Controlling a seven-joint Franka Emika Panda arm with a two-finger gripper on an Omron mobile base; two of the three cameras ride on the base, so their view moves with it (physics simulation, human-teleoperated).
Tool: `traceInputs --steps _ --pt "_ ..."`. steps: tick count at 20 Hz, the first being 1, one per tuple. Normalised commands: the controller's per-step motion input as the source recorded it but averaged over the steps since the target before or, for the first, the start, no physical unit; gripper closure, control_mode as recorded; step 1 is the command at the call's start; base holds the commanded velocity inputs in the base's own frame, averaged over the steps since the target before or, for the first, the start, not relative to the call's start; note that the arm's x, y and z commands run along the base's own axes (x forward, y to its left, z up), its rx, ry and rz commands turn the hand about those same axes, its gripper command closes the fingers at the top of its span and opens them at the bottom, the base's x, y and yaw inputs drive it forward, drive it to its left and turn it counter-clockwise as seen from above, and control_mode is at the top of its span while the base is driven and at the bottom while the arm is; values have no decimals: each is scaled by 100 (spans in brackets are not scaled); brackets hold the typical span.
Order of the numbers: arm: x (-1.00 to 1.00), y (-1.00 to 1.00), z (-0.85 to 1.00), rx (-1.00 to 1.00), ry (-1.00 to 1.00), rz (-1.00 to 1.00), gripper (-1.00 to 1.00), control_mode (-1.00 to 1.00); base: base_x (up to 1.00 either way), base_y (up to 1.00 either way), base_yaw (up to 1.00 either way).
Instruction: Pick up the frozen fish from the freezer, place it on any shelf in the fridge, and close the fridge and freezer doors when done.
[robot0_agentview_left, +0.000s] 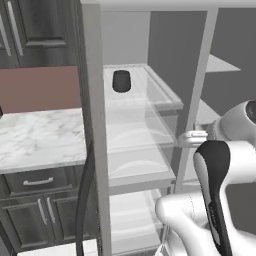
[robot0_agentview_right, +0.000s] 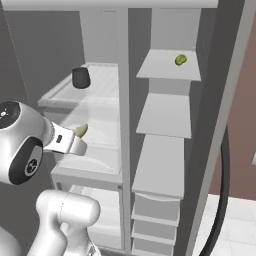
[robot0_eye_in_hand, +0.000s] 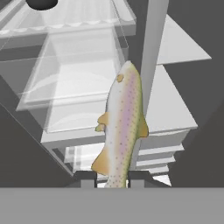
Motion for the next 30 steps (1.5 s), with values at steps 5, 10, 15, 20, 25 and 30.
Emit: traceInputs --steps 5,10,15,20,25,30 --pt "0 0 0 0 0 0 100 100 38 2 0" --pt "63 0 30 -1 -10 0 100 -100 0 0 0" --pt "75 35 22 -13 -14 -1 100 -100 0 0 0" --pt "93 16 32 -8 -6 -2 100 -100 0 0 0" --pt "88 2 15 -1 0 0 100 -100 0 0 0" --pt "73 0 -1 0 12 0 100 -100 0 0 0"
